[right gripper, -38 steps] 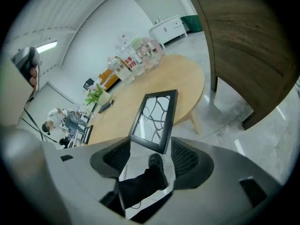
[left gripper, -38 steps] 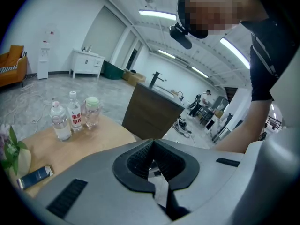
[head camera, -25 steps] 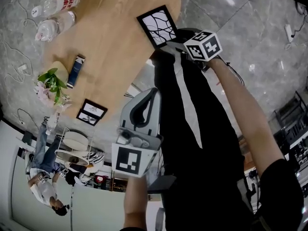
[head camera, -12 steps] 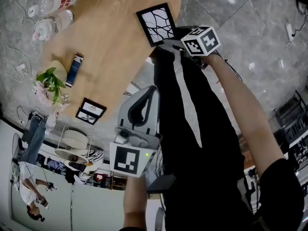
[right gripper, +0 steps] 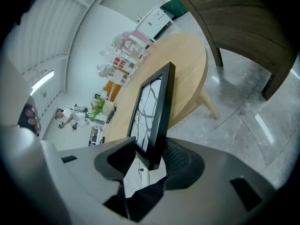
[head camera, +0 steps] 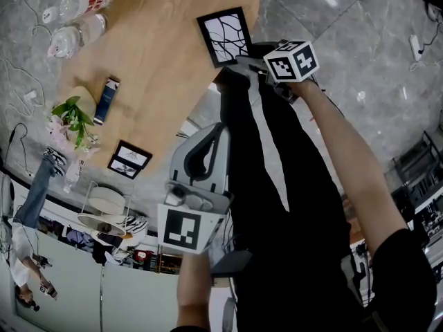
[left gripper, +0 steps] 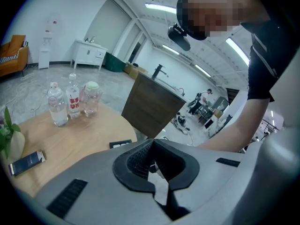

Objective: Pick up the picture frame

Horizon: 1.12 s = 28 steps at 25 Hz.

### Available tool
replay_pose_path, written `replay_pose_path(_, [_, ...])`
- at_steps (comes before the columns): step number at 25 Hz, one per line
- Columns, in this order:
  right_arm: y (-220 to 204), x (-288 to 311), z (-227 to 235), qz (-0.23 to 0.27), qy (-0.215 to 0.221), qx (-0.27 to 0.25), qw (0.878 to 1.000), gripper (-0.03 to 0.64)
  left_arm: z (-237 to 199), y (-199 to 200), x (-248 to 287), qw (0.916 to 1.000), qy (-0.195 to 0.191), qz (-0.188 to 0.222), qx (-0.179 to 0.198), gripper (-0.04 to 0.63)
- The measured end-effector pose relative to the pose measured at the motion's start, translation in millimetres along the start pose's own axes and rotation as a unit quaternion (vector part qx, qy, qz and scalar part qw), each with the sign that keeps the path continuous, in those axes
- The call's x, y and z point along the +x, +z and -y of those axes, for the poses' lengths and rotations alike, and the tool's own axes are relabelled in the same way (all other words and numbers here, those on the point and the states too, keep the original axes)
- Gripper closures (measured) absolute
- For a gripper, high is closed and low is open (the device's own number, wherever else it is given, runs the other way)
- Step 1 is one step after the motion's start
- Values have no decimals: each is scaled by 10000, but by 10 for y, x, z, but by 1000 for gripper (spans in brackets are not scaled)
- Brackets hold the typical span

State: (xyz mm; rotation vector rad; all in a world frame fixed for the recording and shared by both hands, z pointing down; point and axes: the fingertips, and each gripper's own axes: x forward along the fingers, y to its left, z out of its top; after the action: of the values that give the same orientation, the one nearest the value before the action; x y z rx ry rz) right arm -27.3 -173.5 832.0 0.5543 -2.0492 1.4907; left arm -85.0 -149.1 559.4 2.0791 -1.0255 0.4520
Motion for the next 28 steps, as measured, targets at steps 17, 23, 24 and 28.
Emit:
replay_pose_path(17, [156, -170, -260, 557, 672, 438, 9952, 541, 138, 85, -32, 9999, 1, 91, 82, 582])
replay_pose_path(23, [163, -291, -267, 735, 739, 615, 9927, 546, 232, 116, -66, 9998, 3, 139, 172, 583])
replay_pose_path(24, [166, -310, -269, 777, 755, 635, 9921, 548, 235, 114, -78, 9997, 8, 144, 185, 583])
replay_pose_path(28, [214, -456, -302, 997, 880, 773, 9881, 548, 293, 121, -108, 9995, 37, 190, 239, 581])
